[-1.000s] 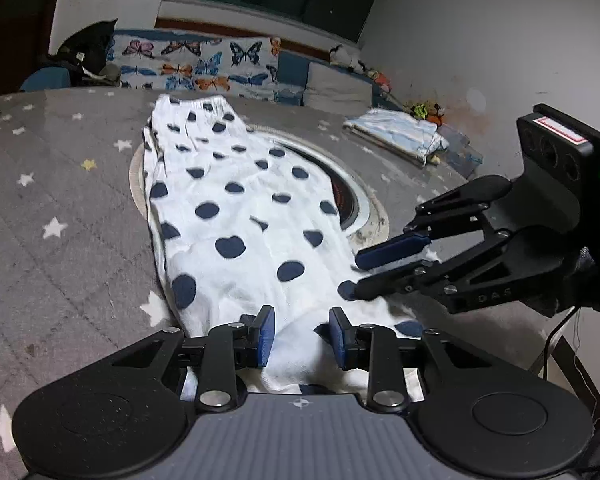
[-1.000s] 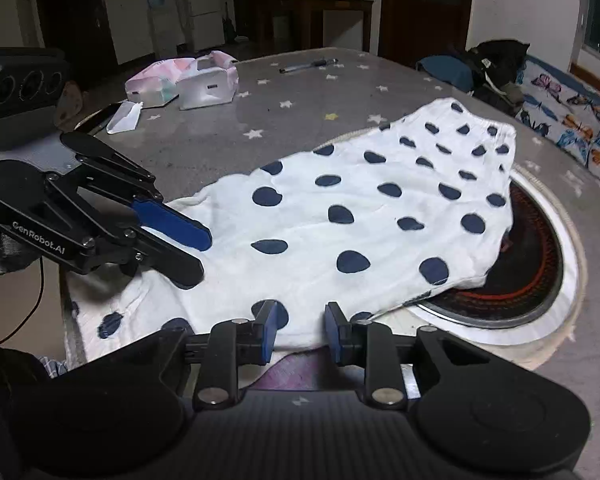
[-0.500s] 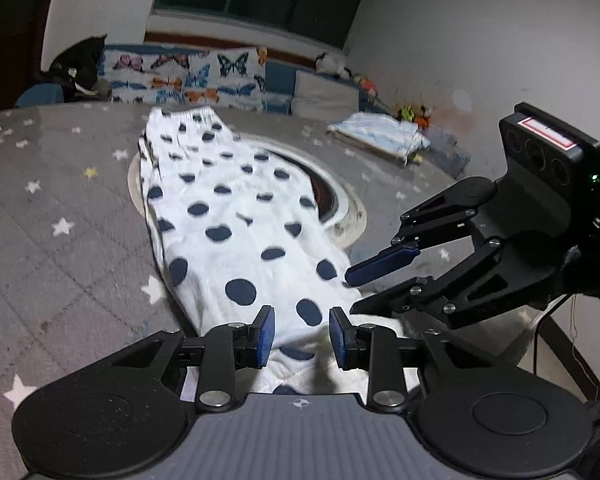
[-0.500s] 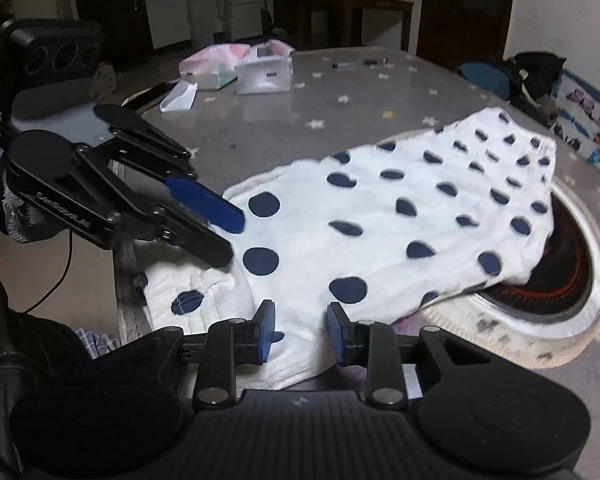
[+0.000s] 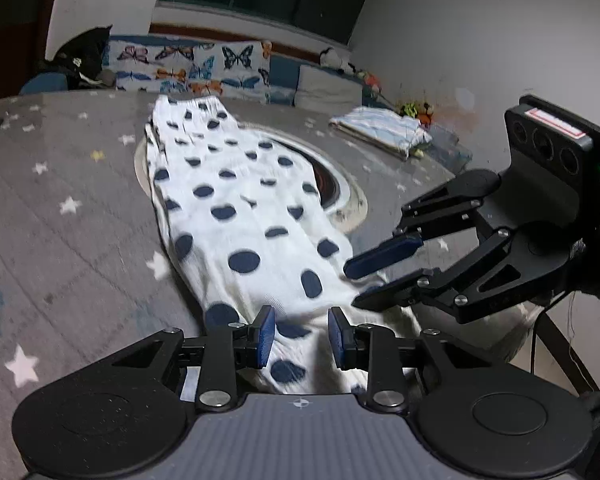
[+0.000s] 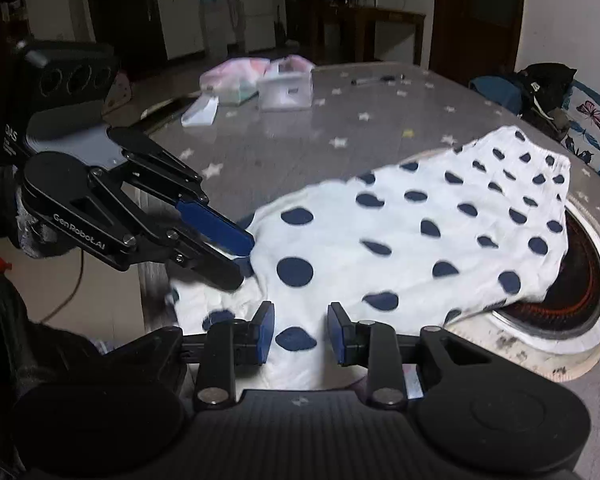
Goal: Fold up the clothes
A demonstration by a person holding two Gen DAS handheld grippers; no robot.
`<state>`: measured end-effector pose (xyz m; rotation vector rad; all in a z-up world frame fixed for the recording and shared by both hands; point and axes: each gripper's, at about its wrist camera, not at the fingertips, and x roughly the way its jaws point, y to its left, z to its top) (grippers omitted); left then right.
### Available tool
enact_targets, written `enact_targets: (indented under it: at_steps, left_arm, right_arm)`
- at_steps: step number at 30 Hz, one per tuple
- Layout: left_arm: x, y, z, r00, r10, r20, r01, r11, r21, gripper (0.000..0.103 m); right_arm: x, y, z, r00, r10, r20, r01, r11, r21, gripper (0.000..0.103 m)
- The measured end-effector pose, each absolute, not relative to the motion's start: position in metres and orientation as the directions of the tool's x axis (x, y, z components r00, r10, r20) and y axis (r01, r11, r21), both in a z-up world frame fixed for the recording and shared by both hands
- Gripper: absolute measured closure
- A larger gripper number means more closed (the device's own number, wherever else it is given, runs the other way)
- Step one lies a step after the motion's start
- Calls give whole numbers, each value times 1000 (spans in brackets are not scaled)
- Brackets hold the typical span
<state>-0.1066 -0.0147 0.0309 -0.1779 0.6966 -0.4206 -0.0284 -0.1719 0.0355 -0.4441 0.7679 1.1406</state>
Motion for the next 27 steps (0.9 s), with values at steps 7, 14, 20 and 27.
enact_targets:
  at_steps: [7, 14, 20, 27]
  left_arm:
    - [-83, -5, 36, 726, -415, -548, 271, 905, -327, 72]
    - [-59, 1, 31, 725, -405, -557, 235, 906, -352, 70]
    - [-43, 2, 27, 715, -417, -561, 233, 899, -372, 69]
    - [-27, 9, 26, 706, -416, -573, 217, 897, -384, 69]
  right_arm:
    - [-18, -171, 31, 175, 645, -743, -923, 370, 104, 70]
    - [32, -182, 56, 259, 659, -706, -882, 459, 105, 69]
    - [112, -176, 56, 381, 612, -693, -810, 582, 69, 66]
    - [226, -162, 40, 498, 538, -680, -683, 727, 75, 66]
